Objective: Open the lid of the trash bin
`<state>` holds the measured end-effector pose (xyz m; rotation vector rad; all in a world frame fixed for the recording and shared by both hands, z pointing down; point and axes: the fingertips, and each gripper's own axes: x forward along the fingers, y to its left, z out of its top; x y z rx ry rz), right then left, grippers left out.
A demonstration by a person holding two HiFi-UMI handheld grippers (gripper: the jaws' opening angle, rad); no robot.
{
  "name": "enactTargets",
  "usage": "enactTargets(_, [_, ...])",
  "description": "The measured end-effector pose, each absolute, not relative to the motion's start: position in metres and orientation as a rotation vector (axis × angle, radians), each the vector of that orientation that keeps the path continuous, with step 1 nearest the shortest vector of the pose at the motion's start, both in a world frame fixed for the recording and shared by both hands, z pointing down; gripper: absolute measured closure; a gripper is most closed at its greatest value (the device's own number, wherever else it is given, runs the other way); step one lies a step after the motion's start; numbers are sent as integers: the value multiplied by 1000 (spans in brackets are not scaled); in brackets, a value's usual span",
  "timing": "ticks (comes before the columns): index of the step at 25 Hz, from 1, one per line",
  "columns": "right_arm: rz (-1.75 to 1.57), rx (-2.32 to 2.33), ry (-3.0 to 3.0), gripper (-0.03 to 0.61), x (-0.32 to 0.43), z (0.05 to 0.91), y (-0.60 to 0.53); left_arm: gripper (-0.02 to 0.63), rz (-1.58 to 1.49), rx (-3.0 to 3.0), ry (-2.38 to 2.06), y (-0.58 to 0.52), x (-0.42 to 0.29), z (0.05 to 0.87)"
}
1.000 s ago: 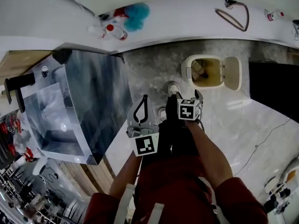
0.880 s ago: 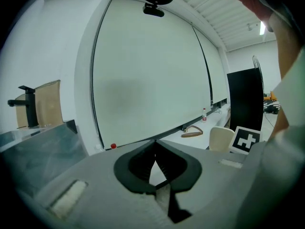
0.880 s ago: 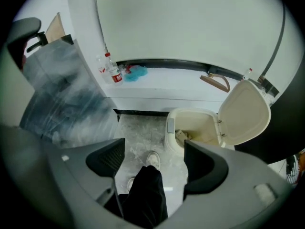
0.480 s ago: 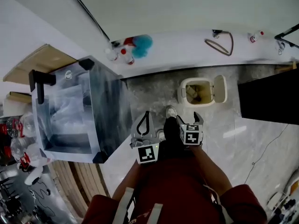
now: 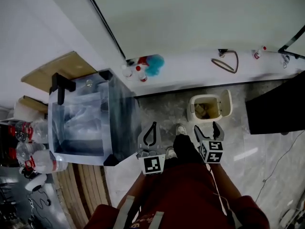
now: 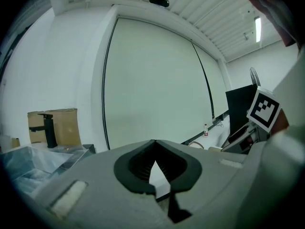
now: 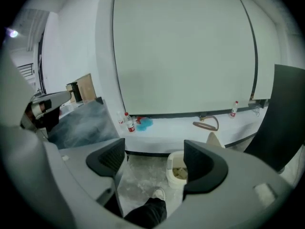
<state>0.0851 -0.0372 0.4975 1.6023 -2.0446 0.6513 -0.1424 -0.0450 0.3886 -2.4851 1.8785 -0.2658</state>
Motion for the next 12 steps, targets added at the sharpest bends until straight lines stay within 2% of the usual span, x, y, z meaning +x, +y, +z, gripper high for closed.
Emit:
enactTargets(4, [646, 1676, -2143, 199, 82, 445, -46, 609, -219, -2457, 1845, -43, -143, 351])
enactTargets(12, [291, 1738, -2330, 199, 69, 320, -59, 609, -76, -2410, 1851, -37, -149, 282])
